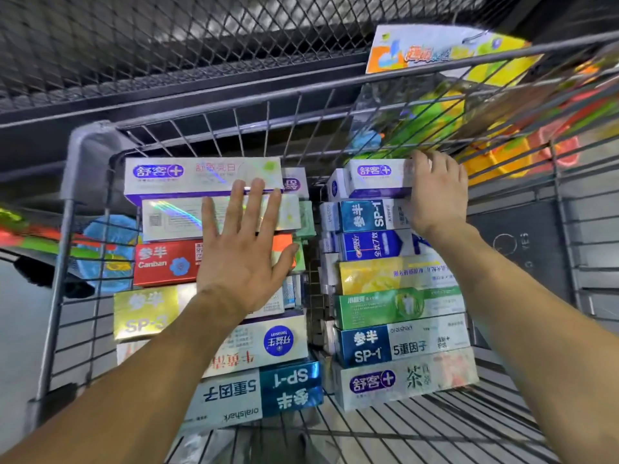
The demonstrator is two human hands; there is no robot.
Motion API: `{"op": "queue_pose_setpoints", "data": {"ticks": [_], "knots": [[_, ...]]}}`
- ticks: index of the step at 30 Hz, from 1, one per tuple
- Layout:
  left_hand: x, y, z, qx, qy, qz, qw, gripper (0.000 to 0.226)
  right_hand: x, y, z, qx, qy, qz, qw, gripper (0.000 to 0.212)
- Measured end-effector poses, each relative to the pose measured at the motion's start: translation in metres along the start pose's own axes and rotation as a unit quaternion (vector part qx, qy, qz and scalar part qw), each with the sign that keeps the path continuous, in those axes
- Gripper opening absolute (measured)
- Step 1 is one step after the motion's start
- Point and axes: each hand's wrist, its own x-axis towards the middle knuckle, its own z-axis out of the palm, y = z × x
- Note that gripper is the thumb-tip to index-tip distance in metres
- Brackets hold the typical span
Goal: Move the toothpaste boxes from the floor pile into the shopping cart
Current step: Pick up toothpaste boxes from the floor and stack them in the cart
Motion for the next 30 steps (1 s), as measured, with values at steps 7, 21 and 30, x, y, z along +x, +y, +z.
{"op": "queue_pose_setpoints", "data": {"ticks": [7, 21, 30], "knots": [[-0.002, 0.000, 0.001, 0.014, 0.005, 0.005, 1.000, 0.078, -0.014, -0.006, -0.005, 0.065, -0.020, -0.005, 0.998, 0.068], [-0.055, -0.014, -0.134, 0.029, -0.043, 0.011, 0.999, 0.083, -0.138, -0.034, -0.149, 0.086, -0.024, -0.103, 0.991, 0.075], [-0.218, -0.122, -0.259, 0.024, 0.047, -0.169, 0.984, 0.089, -0.250, -0.201, -0.264, 0.098, 0.038, -0.268, 0.958, 0.074]]}}
